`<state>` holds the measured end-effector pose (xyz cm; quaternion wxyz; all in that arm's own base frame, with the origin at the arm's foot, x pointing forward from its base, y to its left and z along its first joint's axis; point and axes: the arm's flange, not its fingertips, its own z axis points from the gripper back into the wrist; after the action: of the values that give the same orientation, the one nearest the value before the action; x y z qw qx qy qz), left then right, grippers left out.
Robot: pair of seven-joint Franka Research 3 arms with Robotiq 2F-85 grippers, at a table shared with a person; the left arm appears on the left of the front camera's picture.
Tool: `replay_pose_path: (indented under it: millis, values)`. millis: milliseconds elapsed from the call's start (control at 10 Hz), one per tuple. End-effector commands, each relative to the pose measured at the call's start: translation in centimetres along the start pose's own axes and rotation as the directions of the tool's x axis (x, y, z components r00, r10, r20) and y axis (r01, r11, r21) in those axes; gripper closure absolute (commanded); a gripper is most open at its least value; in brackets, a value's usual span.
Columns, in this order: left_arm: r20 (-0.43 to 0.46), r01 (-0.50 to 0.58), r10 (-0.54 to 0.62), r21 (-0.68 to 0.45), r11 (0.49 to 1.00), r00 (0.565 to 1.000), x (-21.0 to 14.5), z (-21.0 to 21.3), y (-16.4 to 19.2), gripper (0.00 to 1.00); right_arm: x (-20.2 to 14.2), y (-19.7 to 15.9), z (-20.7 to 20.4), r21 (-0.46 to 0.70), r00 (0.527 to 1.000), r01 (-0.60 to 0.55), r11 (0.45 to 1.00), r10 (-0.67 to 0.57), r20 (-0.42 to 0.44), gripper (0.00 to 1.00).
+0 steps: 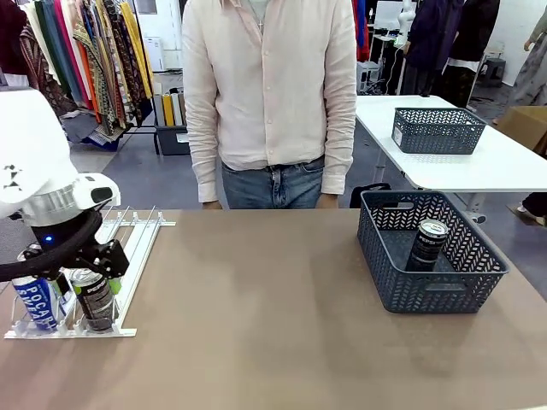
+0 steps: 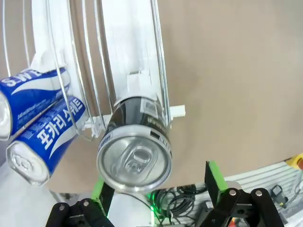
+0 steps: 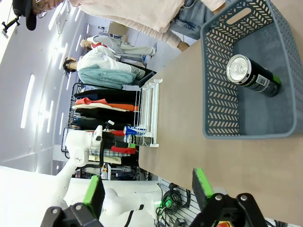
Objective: Retrieve and store the cans from the dispenser.
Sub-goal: Pick up the last remaining can from one row of the Automatic Can Dispenser and place it in the middle of the table.
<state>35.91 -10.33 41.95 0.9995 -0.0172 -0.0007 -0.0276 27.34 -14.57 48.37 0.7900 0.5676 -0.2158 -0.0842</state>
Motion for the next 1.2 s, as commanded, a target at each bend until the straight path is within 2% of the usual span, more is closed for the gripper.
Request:
replay_pose_path:
  millis: [0, 100, 700, 800, 900, 1000, 1100]
  values:
    - [0.02, -0.031, 0.03, 0.03, 0.999, 0.999, 1.1, -1.3, -0.1, 0.0, 0.3, 0.0, -0.1, 0.028, 1.0, -0.026, 0.999, 0.026, 0.016, 0.0]
    - [0.029, -0.055, 0.053, 0.068, 0.996, 0.998, 1.5, -1.5, 0.0, 0.0, 0.3, 0.0, -0.1, 0.028, 1.0, -0.026, 0.999, 0.026, 0.016, 0.0]
    - [0.032, -0.064, 0.062, 0.063, 0.996, 0.998, 2.0, -1.8, 0.4, 0.0, 0.3, 0.0, -0.1, 0.028, 1.0, -0.026, 0.999, 0.026, 0.016, 0.0]
    - [0.037, -0.067, 0.065, 0.077, 0.995, 0.997, 2.1, -1.9, 0.4, 0.25, 0.3, 0.0, -0.1, 0.028, 1.0, -0.026, 0.999, 0.026, 0.016, 0.0]
    - [0.044, -0.067, 0.064, 0.074, 0.995, 0.997, 2.1, -1.8, 0.5, 0.83, 0.3, 0.0, -0.1, 0.028, 1.0, -0.026, 0.999, 0.026, 0.016, 0.0]
    - [0.051, -0.072, 0.068, 0.081, 0.994, 0.996, 2.2, -1.8, 0.6, 1.0, 0.3, 0.0, -0.1, 0.028, 1.0, -0.026, 0.999, 0.026, 0.016, 0.0]
    - [0.057, -0.076, 0.071, 0.085, 0.993, 0.996, 2.2, -1.8, 0.6, 1.0, 0.3, 0.0, -0.1, 0.028, 1.0, -0.026, 0.999, 0.026, 0.016, 0.0]
